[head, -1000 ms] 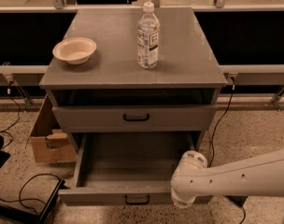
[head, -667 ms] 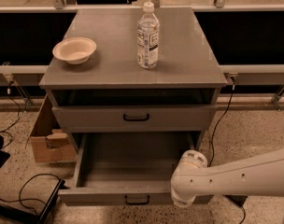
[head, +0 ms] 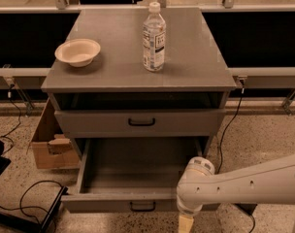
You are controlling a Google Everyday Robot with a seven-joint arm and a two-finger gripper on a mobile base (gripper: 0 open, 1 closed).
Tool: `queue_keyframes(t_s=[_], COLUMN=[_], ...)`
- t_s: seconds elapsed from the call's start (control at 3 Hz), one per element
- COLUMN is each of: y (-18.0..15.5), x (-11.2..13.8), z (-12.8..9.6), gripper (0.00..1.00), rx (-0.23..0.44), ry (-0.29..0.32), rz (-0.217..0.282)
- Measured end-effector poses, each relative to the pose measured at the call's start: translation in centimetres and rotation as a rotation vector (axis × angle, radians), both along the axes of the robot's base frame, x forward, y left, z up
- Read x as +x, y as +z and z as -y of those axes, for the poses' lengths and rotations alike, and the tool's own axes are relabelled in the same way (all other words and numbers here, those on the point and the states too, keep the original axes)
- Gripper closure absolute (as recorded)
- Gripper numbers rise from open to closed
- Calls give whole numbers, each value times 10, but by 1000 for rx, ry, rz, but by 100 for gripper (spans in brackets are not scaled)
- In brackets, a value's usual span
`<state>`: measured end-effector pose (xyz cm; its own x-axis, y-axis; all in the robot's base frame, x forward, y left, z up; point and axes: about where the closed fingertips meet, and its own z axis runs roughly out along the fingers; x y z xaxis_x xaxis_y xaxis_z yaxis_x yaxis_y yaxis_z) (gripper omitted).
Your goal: Open middle drawer
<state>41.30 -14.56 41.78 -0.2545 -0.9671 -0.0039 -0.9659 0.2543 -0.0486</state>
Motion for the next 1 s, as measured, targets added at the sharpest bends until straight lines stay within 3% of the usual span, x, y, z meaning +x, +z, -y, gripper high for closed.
queue_keyframes(t_s=[0.33,0.67,1.0], y=[0,1,-13], x=[0,0,-39], z=[1,5,13], gripper=[2,24,47], rx=[3,13,50], ry=[-8,-36,-92], rz=[1,4,-73])
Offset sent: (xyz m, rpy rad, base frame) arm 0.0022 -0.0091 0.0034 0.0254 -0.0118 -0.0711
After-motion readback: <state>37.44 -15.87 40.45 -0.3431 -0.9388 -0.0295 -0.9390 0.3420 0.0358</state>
